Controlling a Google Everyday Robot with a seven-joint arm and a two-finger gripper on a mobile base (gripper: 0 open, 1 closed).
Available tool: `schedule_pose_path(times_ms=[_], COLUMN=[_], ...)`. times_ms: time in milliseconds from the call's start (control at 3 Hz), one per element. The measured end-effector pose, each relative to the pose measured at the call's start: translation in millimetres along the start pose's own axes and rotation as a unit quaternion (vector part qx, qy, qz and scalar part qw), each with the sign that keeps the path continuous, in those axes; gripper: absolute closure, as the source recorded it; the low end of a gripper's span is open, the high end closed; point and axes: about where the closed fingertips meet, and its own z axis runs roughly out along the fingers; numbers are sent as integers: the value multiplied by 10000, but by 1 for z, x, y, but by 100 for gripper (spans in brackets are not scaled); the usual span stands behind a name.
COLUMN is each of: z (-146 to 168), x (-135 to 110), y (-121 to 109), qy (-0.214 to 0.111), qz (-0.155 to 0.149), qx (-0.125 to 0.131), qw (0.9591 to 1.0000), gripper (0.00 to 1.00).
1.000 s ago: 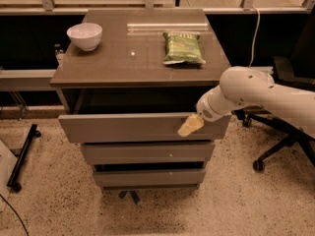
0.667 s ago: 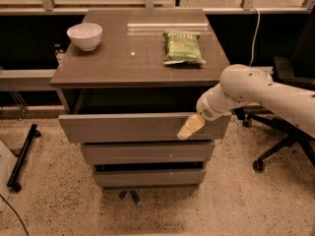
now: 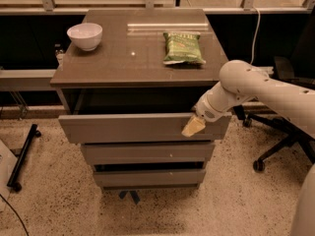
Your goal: Open top drawer
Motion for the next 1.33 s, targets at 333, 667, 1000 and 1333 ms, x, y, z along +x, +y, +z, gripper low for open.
schedule_pose_path(times_ms=[333, 667, 1000, 1333], z=[-8, -28, -28, -26], x=[10, 22, 22, 22], y=[15, 35, 35, 36], qy=[214, 400, 401, 405], qz=[-123, -45, -46, -52], qx=[-167, -77, -77, -94], qw=[9996, 9992, 9992, 9991], gripper=[64, 65, 42, 19])
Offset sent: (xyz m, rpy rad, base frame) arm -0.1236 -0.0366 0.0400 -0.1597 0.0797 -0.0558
